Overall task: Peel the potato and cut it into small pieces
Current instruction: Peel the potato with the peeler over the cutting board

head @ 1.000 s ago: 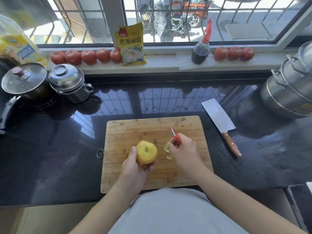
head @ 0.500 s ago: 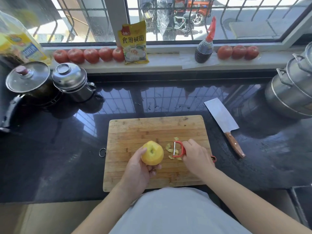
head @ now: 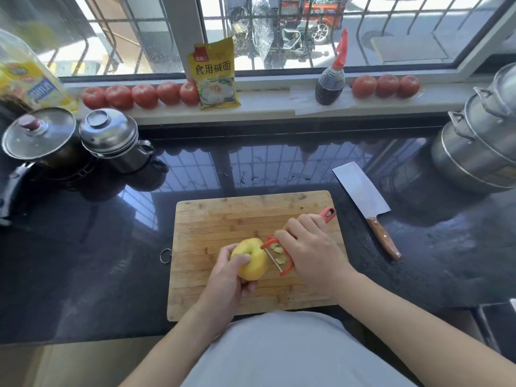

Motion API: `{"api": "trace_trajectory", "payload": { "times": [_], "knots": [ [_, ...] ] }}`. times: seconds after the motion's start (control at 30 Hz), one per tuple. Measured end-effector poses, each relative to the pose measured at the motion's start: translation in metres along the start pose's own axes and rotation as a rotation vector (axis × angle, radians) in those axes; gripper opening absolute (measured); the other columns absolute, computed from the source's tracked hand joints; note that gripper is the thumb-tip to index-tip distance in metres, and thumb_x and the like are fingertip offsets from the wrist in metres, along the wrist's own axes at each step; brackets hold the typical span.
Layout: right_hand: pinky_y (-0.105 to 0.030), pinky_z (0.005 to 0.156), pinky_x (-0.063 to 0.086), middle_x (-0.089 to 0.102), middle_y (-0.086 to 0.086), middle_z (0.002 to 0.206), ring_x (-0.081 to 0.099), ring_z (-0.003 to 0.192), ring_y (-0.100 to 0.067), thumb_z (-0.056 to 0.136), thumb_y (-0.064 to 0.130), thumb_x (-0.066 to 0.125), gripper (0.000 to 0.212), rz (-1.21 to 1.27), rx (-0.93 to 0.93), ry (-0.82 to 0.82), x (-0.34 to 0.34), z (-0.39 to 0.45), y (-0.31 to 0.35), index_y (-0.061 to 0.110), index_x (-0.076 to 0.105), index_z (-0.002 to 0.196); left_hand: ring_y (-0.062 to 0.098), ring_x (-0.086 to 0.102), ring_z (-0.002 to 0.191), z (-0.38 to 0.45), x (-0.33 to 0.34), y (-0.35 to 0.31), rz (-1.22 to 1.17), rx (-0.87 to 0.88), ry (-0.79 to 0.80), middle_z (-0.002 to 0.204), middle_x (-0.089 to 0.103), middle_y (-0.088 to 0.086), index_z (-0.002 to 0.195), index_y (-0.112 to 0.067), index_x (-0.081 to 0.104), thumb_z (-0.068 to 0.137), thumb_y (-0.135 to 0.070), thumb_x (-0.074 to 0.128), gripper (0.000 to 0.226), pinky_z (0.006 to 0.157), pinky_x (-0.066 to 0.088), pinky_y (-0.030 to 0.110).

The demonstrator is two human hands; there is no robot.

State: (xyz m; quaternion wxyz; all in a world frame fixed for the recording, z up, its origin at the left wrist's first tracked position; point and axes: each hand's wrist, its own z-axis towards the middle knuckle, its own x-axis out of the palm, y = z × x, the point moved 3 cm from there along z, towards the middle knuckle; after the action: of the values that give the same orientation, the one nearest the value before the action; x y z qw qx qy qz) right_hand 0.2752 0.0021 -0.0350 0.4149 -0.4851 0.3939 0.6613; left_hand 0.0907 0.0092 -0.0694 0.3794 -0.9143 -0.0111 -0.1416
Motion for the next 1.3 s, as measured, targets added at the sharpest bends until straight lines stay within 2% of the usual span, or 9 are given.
{"api": "trace_trajectory", "payload": {
  "times": [0.17,0.3,0.47,0.63,0.8,0.93,1.03,1.13,1.3],
  "knots": [
    [-0.043,0.090,0.039,0.055,-0.005,0.091,0.048,0.085,-0.029,0.087,0.003,0.048,0.022,-0.090,-0.061,0.006,0.000,0.005,0.008,0.015,0.062,0.099,0.018,0.050,0.059,-0.003,0.003,0.000,0.093,0.056,0.038,0.083,0.065,0.006,0.124,-0.014,0.056,0.102,-0.018,0.054,0.022,0.048,0.037,0.028],
    [-0.045,0.091,0.040,0.056,-0.006,0.091,0.049,0.085,-0.029,0.084,0.002,0.051,0.022,-0.155,-0.122,-0.017,0.004,0.004,0.006,0.013,0.062,0.099,0.016,0.050,0.057,-0.004,0.002,-0.001,0.120,0.047,0.039,0.083,0.063,0.009,0.119,-0.015,0.060,0.081,-0.031,0.061,0.041,0.044,0.035,0.028],
    [-0.046,0.091,0.040,0.055,-0.008,0.092,0.051,0.087,-0.033,0.082,0.001,0.038,0.027,-0.245,0.047,0.093,0.020,0.016,-0.022,0.013,0.059,0.094,0.016,0.052,0.061,-0.003,-0.004,0.002,0.109,-0.018,0.083,0.083,0.062,0.005,0.115,-0.018,0.069,0.080,-0.028,0.059,0.037,0.044,0.036,0.026],
    [-0.044,0.097,0.035,0.049,-0.008,0.117,0.045,0.109,-0.031,0.071,-0.001,0.063,0.060,-0.274,0.253,0.419,0.028,0.015,-0.034,0.014,0.044,0.126,0.036,0.067,0.086,0.003,-0.011,0.001,-0.073,-0.117,0.083,0.110,0.063,0.021,0.130,-0.014,0.059,0.103,-0.010,0.048,0.029,0.073,0.063,0.045],
    [-0.042,0.086,0.037,0.058,-0.005,0.112,0.051,0.103,-0.028,0.082,0.009,0.064,0.042,-0.311,0.297,0.492,0.034,0.001,-0.032,0.016,0.048,0.121,0.039,0.073,0.081,0.004,-0.015,-0.001,-0.104,-0.146,0.016,0.124,0.061,0.023,0.129,-0.018,0.047,0.104,-0.007,0.051,0.027,0.057,0.058,0.034],
    [-0.043,0.089,0.040,0.059,-0.001,0.107,0.052,0.098,-0.026,0.082,0.011,0.071,0.058,-0.183,0.223,0.311,0.026,-0.012,-0.029,0.019,0.050,0.135,0.028,0.068,0.068,0.002,-0.013,0.001,-0.098,-0.118,0.012,0.108,0.070,0.015,0.130,-0.022,0.057,0.105,-0.011,0.048,0.028,0.053,0.045,0.030],
    [-0.043,0.089,0.037,0.059,-0.002,0.098,0.052,0.091,-0.027,0.087,0.016,0.068,0.045,-0.110,0.055,0.050,0.015,-0.015,-0.015,0.016,0.059,0.130,0.025,0.062,0.063,0.000,-0.009,0.005,-0.098,-0.091,0.013,0.087,0.072,0.008,0.130,-0.019,0.056,0.105,-0.013,0.050,0.026,0.055,0.039,0.033],
    [-0.044,0.087,0.039,0.060,-0.003,0.097,0.052,0.088,-0.027,0.093,0.020,0.064,0.036,-0.084,-0.077,0.004,0.011,-0.014,-0.003,0.016,0.061,0.128,0.021,0.061,0.057,0.000,-0.005,0.010,-0.102,-0.078,-0.032,0.074,0.071,0.004,0.122,-0.009,0.050,0.103,-0.011,0.055,0.019,0.060,0.038,0.035],
    [-0.044,0.084,0.043,0.059,-0.005,0.094,0.051,0.086,-0.027,0.095,0.015,0.057,0.028,-0.091,-0.142,-0.009,0.004,-0.011,0.005,0.015,0.063,0.122,0.017,0.063,0.064,-0.004,0.000,0.005,-0.082,-0.038,-0.005,0.086,0.071,0.006,0.121,-0.011,0.054,0.104,-0.011,0.056,0.017,0.063,0.043,0.037]
  ]
}}
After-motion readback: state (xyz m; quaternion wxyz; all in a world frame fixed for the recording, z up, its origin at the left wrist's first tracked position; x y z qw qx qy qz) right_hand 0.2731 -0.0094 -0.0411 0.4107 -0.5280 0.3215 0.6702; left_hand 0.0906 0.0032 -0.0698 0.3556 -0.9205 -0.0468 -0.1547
